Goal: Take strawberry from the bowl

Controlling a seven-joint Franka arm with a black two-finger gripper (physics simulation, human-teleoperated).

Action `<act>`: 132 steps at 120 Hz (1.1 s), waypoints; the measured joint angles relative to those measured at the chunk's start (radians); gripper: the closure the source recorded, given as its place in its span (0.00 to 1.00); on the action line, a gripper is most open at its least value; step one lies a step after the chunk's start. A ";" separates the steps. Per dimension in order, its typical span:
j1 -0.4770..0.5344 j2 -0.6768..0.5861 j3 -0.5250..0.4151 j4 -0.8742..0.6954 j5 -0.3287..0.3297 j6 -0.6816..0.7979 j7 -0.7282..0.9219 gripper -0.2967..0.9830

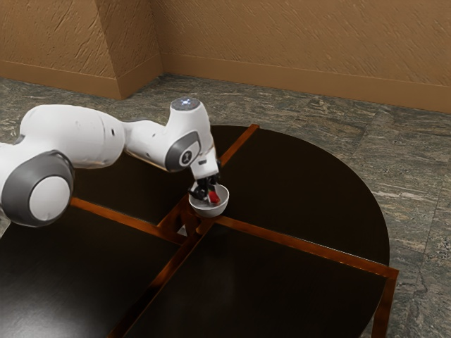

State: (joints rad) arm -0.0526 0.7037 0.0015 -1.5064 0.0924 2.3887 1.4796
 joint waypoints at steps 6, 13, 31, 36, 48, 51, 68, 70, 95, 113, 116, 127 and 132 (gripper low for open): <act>-0.008 -0.051 0.000 -0.055 0.003 0.003 -0.006 0.70; -0.023 -0.108 0.000 -0.116 0.006 0.005 -0.017 0.70; -0.097 -0.294 0.000 -0.312 0.012 0.007 -0.070 0.69; -0.115 -0.347 0.000 -0.372 0.014 0.008 -0.090 0.68; -0.138 -0.437 -0.004 -0.493 0.015 0.008 -0.142 0.68; -0.146 -0.449 -0.005 -0.512 0.015 0.008 -0.155 0.68; -0.179 -0.442 -0.007 -0.542 0.016 0.009 -0.228 0.67; -0.180 -0.437 -0.007 -0.543 0.016 0.009 -0.236 0.67; -0.192 -0.383 -0.008 -0.543 0.015 0.019 -0.320 0.66; -0.193 -0.380 -0.009 -0.543 0.007 0.021 -0.363 0.47; -0.192 -0.381 -0.009 -0.543 0.007 0.021 -0.369 0.44; -0.191 -0.420 -0.008 -0.541 0.007 0.021 -0.389 0.37; -0.191 -0.451 -0.005 -0.538 0.008 0.020 -0.397 0.34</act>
State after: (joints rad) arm -0.2433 0.2527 -0.0038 -2.0444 0.1007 2.4092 1.0827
